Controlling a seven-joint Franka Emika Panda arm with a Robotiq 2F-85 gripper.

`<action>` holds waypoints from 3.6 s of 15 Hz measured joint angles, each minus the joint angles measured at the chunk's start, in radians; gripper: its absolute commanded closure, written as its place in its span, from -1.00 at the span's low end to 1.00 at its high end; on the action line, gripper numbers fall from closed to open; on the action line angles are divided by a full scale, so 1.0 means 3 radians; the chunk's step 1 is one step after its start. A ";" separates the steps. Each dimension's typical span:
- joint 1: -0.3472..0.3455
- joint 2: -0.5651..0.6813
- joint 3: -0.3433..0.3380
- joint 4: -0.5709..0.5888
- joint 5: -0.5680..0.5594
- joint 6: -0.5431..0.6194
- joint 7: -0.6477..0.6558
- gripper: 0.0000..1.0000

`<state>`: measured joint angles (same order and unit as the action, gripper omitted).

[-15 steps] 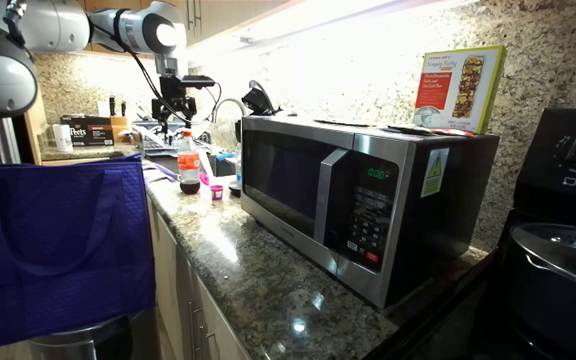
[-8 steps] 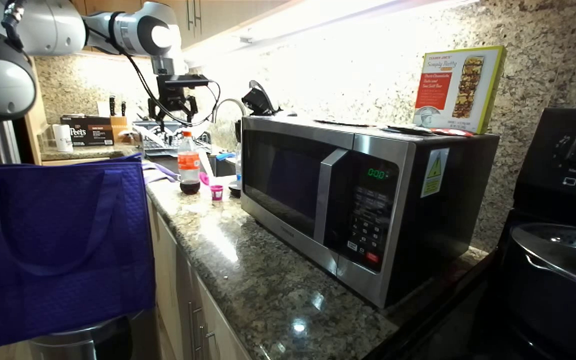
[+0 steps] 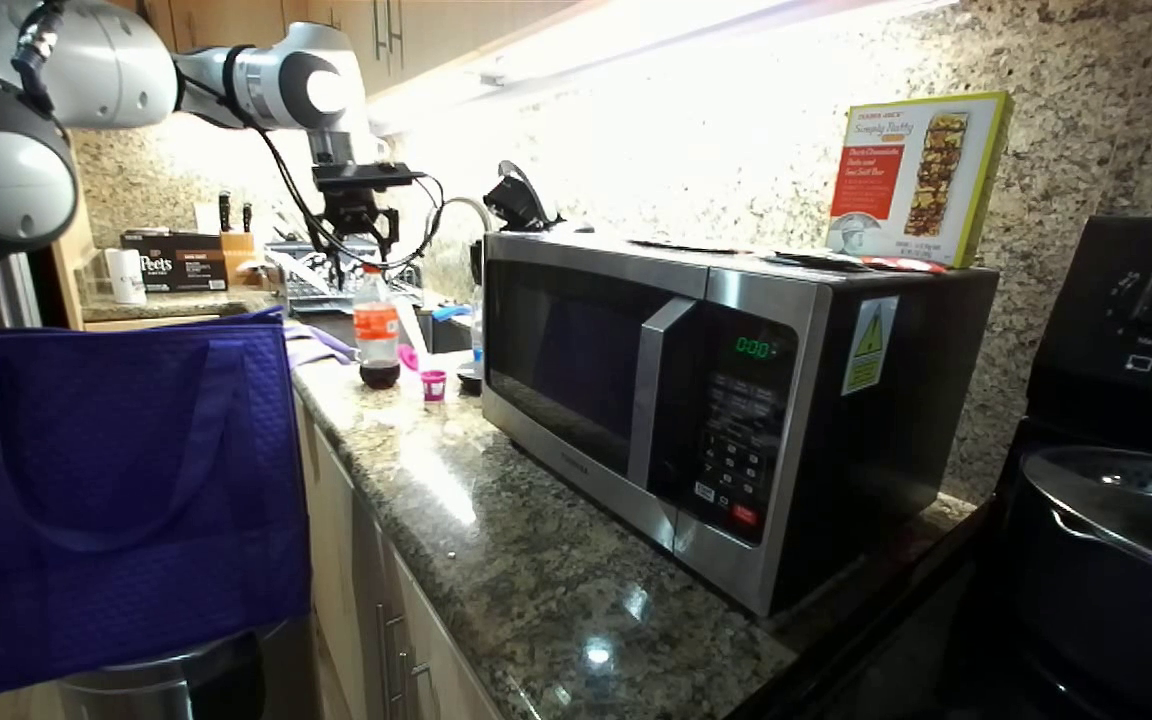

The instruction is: Put the Coca Cola bottle on top of the microwave.

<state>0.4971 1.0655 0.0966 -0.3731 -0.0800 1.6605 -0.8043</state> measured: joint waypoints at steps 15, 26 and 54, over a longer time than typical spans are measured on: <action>0.0000 0.0034 -0.0027 0.0000 -0.0001 0.0040 0.0307 -1.00; 0.0058 0.0035 -0.0036 0.0000 -0.0024 0.0140 0.0301 -0.05; 0.0161 -0.0603 -0.0065 0.0011 0.0081 -0.0778 0.2457 0.28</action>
<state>0.5455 0.8846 0.0771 -0.3699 -0.0557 1.4272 -0.0672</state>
